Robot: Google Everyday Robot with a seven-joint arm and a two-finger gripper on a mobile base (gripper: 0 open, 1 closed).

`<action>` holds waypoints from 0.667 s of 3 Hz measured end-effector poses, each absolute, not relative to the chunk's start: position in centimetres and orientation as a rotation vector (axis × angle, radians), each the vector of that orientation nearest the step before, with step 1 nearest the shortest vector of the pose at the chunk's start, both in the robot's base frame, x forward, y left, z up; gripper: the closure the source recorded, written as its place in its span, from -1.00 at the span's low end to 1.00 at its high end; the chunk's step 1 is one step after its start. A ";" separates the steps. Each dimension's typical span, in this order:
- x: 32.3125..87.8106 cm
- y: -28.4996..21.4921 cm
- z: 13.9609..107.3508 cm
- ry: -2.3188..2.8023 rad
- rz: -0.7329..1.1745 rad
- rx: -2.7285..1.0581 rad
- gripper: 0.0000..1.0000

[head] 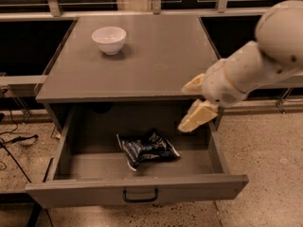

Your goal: Pick blue chip bag from top drawer and place on counter

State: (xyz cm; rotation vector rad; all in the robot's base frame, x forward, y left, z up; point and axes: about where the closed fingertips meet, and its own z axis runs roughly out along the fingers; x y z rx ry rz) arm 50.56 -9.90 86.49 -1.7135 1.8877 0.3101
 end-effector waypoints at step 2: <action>50.5 -8.0 83.7 1.888 0.355 -1.753 -1.00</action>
Offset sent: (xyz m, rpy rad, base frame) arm -0.0005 0.0169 -0.0243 -0.0013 0.0321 0.0295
